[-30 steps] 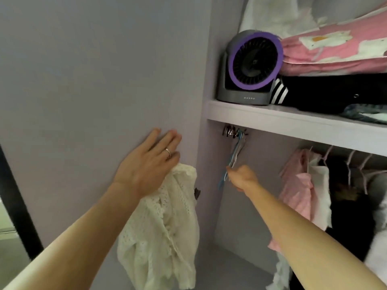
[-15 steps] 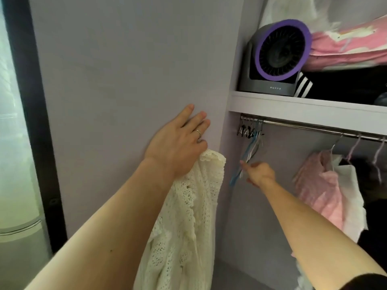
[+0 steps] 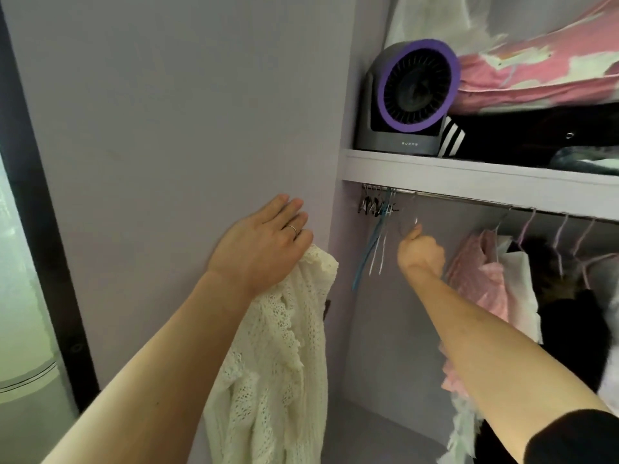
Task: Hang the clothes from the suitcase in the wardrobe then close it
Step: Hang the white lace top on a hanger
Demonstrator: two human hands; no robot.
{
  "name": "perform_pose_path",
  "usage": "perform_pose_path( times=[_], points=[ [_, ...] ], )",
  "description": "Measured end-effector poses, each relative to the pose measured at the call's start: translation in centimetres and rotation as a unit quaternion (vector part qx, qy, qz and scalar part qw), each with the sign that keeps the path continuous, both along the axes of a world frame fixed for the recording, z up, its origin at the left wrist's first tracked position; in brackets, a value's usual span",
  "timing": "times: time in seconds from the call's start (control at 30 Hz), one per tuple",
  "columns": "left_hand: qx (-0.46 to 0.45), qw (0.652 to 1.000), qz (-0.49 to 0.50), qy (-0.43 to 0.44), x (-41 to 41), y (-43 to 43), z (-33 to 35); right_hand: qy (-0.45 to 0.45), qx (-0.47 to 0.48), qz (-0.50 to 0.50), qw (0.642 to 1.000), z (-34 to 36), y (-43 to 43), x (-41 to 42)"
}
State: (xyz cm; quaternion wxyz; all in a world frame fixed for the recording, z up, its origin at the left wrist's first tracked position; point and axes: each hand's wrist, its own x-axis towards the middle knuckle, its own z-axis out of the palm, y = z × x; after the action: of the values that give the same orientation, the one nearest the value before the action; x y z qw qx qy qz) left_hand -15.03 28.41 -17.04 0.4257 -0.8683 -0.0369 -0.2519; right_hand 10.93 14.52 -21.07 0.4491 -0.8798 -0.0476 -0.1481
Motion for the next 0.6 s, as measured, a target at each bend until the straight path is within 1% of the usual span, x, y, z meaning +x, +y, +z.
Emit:
perform_pose_path(
  times=[0.03,0.1,0.13,0.2,0.23,0.27,0.33,0.37,0.4,0.43,0.47,0.5,0.53,0.57,0.6],
  points=[
    [0.001,0.999,-0.037,-0.014,0.1,0.3,-0.3,0.000,-0.004,0.001,1.000,0.5,-0.5,-0.7],
    [-0.022,0.996,-0.075,-0.038,0.4,0.3,-0.5,0.020,-0.013,-0.001,1.000,1.2,-2.0,-1.8],
    [-0.028,0.995,-0.083,-0.045,0.3,0.0,-0.7,0.032,-0.014,0.003,0.999,1.1,-2.7,-2.4],
    [-0.072,0.992,-0.090,-0.044,-0.2,-0.8,0.1,0.050,-0.017,0.015,0.998,1.4,-4.8,-4.1],
    [-0.083,0.991,-0.095,-0.045,-0.2,-0.8,-0.2,0.047,-0.013,0.026,0.998,1.2,-5.5,-5.1],
    [-0.110,0.990,-0.084,-0.022,-0.6,-1.3,-0.1,0.061,-0.008,0.032,0.998,1.6,-7.1,-6.6],
    [-0.189,0.981,-0.037,0.028,-1.0,-2.1,0.1,0.089,0.021,0.042,0.995,1.3,-9.5,-9.2],
    [-0.246,0.968,-0.002,0.053,-1.0,-2.8,-0.1,0.108,0.031,0.043,0.993,1.2,-10.7,-10.4],
    [-0.332,0.941,0.028,0.056,-1.4,-4.1,0.3,0.136,0.049,0.037,0.989,1.2,-12.5,-11.7],
    [-0.435,0.897,0.066,0.036,-1.5,-5.1,-0.1,0.157,0.067,0.041,0.984,0.9,-14.0,-13.0],
    [-0.566,0.817,0.113,0.002,-1.7,-5.7,-0.3,0.170,0.081,0.055,0.981,1.0,-14.8,-14.0],
    [-0.693,0.708,0.137,-0.014,-1.8,-6.9,-0.8,0.187,0.107,0.053,0.975,1.1,-16.6,-15.3],
    [-0.787,0.599,0.146,-0.024,-2.0,-8.7,-1.4,0.194,0.126,0.050,0.972,1.4,-18.3,-16.8],
    [-0.845,0.514,0.145,-0.038,-2.1,-9.3,-2.0,0.186,0.140,0.060,0.971,2.1,-18.7,-17.7],
    [-0.879,0.455,0.141,-0.022,-2.3,-11.4,-3.1,0.187,0.144,0.056,0.970,2.4,-20.7,-19.2]
  ],
)
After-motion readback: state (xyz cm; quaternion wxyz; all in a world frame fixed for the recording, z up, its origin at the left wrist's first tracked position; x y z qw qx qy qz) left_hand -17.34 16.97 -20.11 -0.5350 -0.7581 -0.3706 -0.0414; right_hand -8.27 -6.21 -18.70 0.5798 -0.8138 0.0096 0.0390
